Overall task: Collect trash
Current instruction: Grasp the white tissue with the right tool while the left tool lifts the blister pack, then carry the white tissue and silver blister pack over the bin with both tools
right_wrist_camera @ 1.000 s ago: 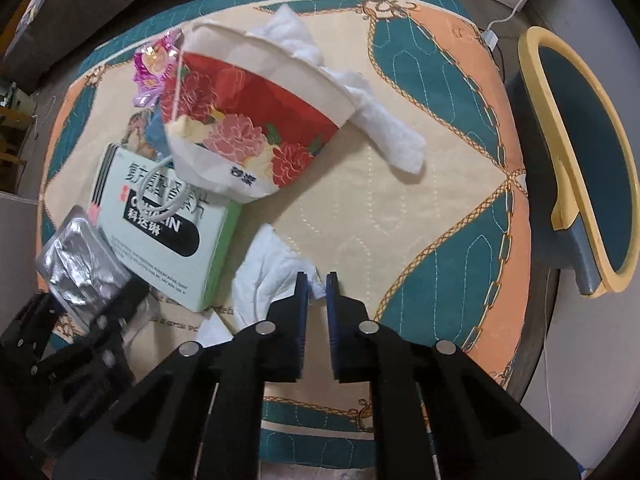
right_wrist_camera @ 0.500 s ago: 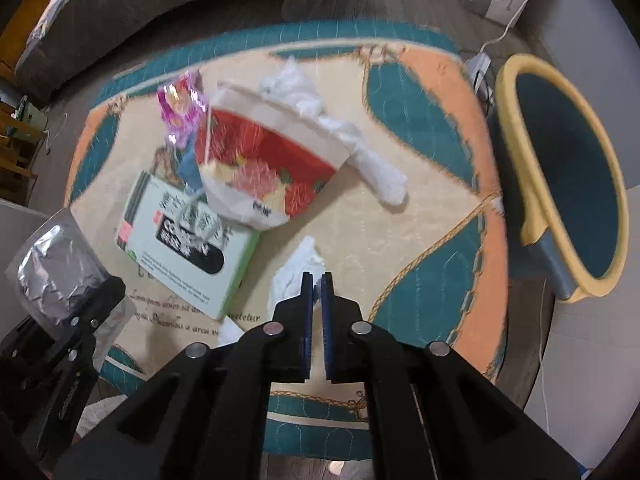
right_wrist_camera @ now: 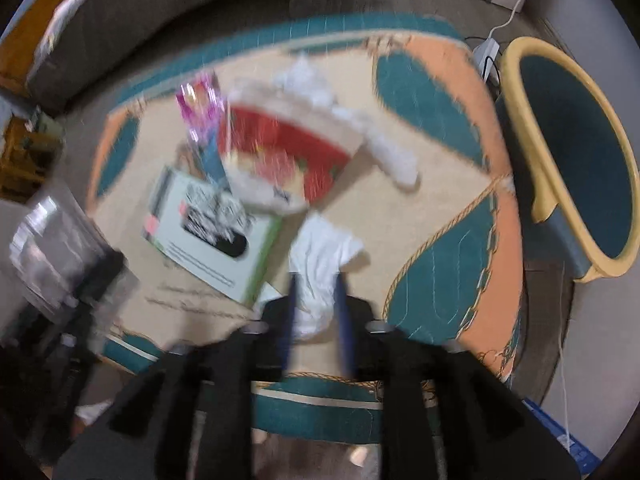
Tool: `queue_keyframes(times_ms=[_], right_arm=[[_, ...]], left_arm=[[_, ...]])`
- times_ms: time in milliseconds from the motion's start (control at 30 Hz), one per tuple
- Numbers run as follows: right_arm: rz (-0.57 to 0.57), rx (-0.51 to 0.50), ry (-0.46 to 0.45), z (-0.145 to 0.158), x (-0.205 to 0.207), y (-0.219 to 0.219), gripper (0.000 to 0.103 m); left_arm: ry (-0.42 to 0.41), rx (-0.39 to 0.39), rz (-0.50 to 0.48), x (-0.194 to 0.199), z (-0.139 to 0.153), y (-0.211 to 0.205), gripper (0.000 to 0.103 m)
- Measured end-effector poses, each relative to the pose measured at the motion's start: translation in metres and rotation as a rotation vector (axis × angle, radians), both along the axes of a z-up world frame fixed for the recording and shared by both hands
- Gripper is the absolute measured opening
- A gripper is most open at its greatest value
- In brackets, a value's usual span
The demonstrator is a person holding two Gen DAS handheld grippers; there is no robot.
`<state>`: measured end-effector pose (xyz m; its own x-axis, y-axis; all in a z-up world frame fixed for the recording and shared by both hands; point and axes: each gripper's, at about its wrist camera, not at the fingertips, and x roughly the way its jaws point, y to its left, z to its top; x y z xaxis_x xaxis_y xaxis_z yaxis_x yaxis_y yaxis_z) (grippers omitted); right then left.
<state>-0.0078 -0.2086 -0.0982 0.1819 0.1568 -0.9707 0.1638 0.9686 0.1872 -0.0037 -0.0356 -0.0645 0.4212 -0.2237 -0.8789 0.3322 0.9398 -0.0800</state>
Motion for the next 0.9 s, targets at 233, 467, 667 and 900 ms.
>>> queue_keyframes(times_ms=[233,467,667,900], right_arm=[[0.053,-0.016,0.07,-0.027,0.003,0.017,0.054],[0.11,-0.085,0.076,-0.038,0.011,0.034,0.017],[0.091,-0.1,-0.018,-0.008,0.01,0.042,0.013],[0.046,-0.095,-0.132,0.04,0.005,0.027,0.013]], left_arm=[[0.007,0.004,-0.019,-0.001,-0.004,-0.002,0.013],[0.022,-0.003,-0.012,0.003,-0.008,0.0,0.013],[0.003,0.003,-0.034,0.002,-0.005,-0.008,0.013],[-0.045,0.01,-0.075,-0.004,0.012,-0.02,0.013]])
